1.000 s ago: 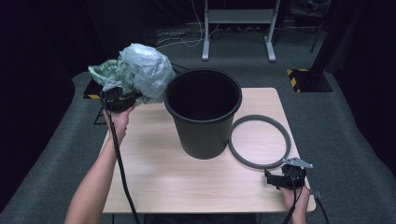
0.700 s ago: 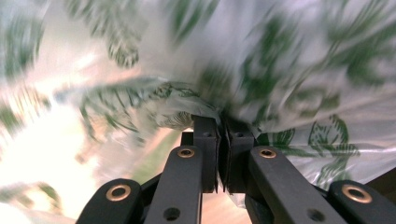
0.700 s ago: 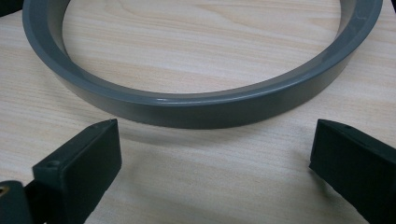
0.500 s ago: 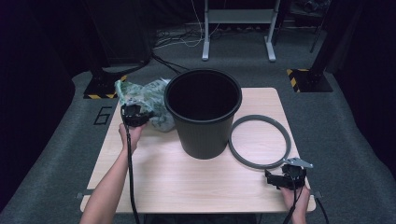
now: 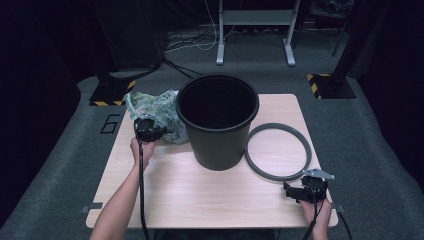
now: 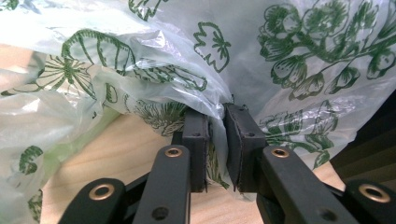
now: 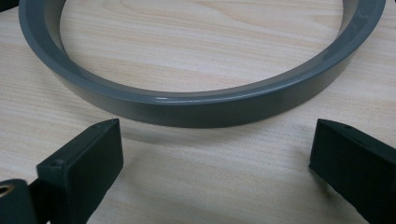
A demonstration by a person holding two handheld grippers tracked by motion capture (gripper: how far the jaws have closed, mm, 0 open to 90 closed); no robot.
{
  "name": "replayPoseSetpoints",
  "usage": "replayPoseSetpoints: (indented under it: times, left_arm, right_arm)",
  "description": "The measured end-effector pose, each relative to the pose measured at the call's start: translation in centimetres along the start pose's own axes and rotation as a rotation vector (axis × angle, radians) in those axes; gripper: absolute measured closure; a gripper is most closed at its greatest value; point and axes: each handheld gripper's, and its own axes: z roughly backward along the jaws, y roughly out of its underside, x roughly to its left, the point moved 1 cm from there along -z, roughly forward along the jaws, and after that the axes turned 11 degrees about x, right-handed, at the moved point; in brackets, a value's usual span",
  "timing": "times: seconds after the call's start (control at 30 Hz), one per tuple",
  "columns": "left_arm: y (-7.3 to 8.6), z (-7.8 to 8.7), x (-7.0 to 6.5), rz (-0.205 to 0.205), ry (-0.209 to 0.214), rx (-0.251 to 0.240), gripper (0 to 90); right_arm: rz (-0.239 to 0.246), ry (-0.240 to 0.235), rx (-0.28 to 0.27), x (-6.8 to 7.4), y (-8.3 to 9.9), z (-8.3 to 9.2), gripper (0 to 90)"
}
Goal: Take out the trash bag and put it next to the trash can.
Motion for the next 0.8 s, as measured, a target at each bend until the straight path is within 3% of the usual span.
replayPoseSetpoints:
  times: [0.13, 0.23, 0.43, 0.5, 0.57, 0.6, 0.67, 0.8]
  left_arm:
    - [0.3, -0.1, -0.3, -0.021, -0.024, -0.008, 76.3]
    - [0.6, -0.1, -0.5, -0.028, -0.019, -0.019, 73.5]
    - [0.7, 0.7, -0.8, -0.025, 0.014, -0.023, 52.2]
    - [0.7, 1.3, -1.0, -0.026, 0.028, -0.028, 40.2]
    - [0.8, 1.9, -1.1, -0.022, 0.033, -0.039, 34.4]
    - [0.8, 2.2, -1.2, -0.027, 0.029, -0.046, 26.1]
    - [1.1, 2.8, -1.5, -0.047, 0.021, -0.063, 23.4]
    - [1.8, 3.6, -1.7, -0.048, 0.047, -0.057, 15.6]
  right_arm:
    - [0.000, 0.003, 0.002, 0.0, 0.0, 0.0, 1.8]
    - [0.001, 0.003, 0.002, 0.0, 0.0, 0.0, 1.8]
    - [0.000, 0.003, 0.002, 0.0, 0.0, 0.0, 1.9]
    - [0.001, 0.003, 0.002, 0.0, 0.0, 0.0, 1.9]
    - [0.002, 0.006, 0.003, 0.0, 0.0, 0.0, 1.8]
    - [0.003, 0.006, 0.003, 0.0, 0.0, 0.0, 1.8]
    - [0.004, 0.009, 0.004, 0.0, 0.0, -0.1, 1.8]
    - [0.004, 0.020, 0.007, 0.1, -0.1, -0.1, 2.0]
